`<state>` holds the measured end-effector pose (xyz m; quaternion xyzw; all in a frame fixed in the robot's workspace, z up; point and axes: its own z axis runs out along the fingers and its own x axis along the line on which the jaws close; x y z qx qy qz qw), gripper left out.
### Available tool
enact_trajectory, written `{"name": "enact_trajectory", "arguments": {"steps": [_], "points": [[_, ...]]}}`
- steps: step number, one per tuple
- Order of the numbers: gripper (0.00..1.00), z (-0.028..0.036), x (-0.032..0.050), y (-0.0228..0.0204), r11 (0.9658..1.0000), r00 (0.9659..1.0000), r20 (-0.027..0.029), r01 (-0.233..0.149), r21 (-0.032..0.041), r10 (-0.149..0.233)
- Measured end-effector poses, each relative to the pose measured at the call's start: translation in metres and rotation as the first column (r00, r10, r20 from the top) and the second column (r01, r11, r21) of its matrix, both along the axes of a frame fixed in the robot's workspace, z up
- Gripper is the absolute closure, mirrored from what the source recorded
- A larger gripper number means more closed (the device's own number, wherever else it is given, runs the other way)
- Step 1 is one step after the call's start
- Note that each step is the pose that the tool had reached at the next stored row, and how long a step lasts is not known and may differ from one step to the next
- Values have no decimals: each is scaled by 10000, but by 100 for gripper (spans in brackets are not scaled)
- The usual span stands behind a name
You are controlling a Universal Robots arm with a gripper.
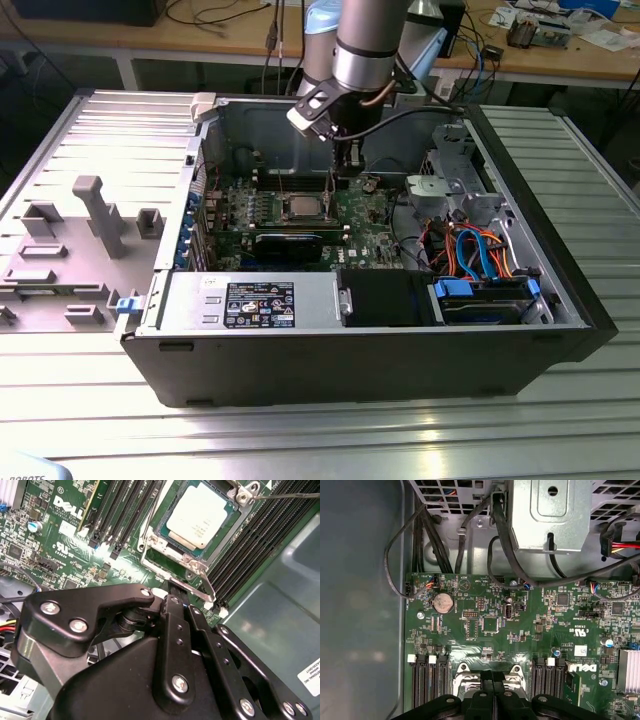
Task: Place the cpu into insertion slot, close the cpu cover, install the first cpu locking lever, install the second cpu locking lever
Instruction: 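Close the cpu cover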
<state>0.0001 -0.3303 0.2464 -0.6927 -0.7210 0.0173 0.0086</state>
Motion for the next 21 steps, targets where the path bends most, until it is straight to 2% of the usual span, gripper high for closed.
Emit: {"name": "enact_trajectory", "arguments": {"steps": [14,21], "points": [[89,-11,-141,0,10000,10000,2,-1,5,1],[89,-69,-372,0,10000,10000,0,-23,23,23]]}}
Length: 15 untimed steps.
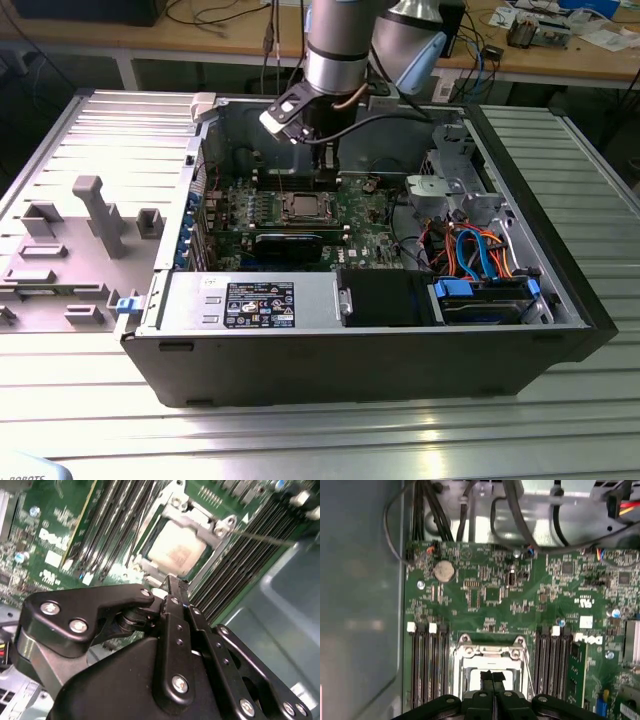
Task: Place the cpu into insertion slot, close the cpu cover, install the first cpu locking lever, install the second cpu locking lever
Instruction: 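Close the cpu cover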
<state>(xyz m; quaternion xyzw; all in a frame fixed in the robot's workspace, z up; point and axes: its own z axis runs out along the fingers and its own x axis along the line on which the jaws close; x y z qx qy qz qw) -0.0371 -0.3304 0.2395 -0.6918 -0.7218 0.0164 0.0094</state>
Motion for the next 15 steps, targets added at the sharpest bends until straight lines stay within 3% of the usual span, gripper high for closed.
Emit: {"name": "enact_trajectory", "arguments": {"steps": [8,15], "points": [[89,-154,-135,-3,10000,10000,-1,-36,-2,36],[89,-212,-243,-3,10000,10000,0,-64,-1,64]]}}
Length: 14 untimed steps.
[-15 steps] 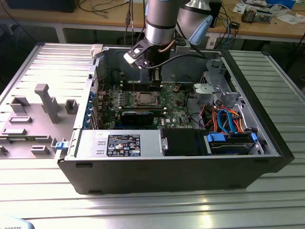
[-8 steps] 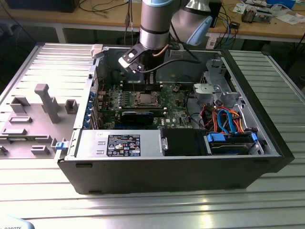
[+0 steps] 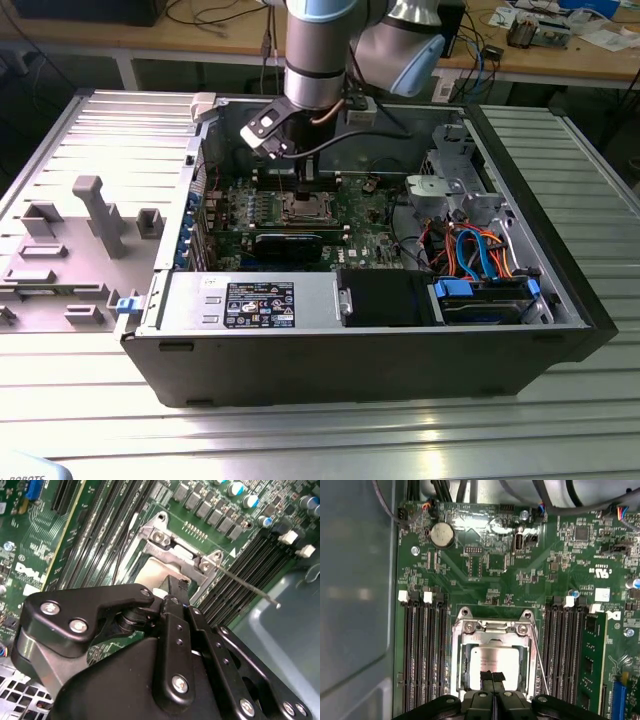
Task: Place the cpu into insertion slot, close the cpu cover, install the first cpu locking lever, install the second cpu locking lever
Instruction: 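Close the cpu cover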
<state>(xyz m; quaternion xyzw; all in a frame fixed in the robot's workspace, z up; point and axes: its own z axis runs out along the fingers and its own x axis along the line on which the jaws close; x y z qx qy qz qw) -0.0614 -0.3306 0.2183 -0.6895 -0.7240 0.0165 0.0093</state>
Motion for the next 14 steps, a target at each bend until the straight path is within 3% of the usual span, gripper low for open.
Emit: {"name": "enact_trajectory", "arguments": {"steps": [14], "points": [[89,-59,-136,-2,9995,9995,0,-314,-1,314]]}}
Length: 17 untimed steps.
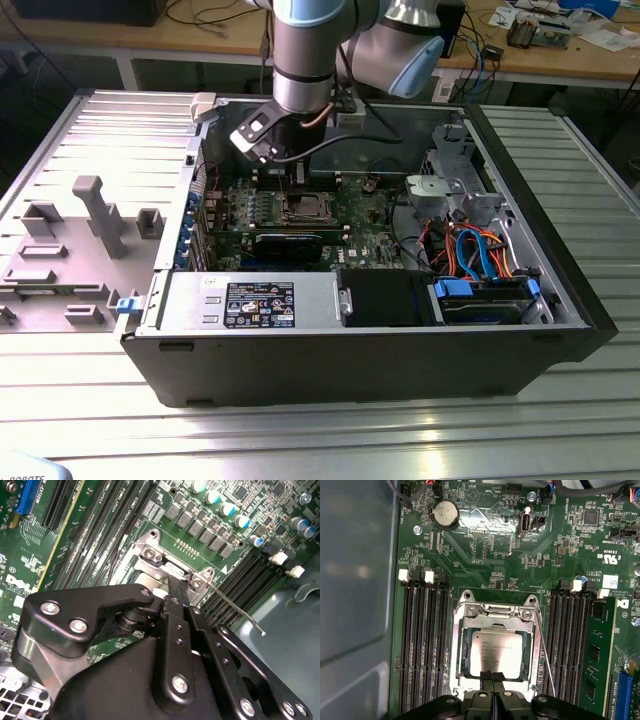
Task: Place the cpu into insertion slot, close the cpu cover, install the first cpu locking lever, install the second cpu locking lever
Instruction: 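Close the cpu cover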
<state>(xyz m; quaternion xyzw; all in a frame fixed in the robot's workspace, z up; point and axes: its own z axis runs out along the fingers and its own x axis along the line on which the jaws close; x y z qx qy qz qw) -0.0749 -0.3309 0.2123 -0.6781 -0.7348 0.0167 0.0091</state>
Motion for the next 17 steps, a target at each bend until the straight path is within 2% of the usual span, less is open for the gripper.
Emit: {"name": "enact_trajectory", "arguments": {"steps": [17], "points": [[89,-48,-56,0,9996,9996,-1,-287,1,287]]}}
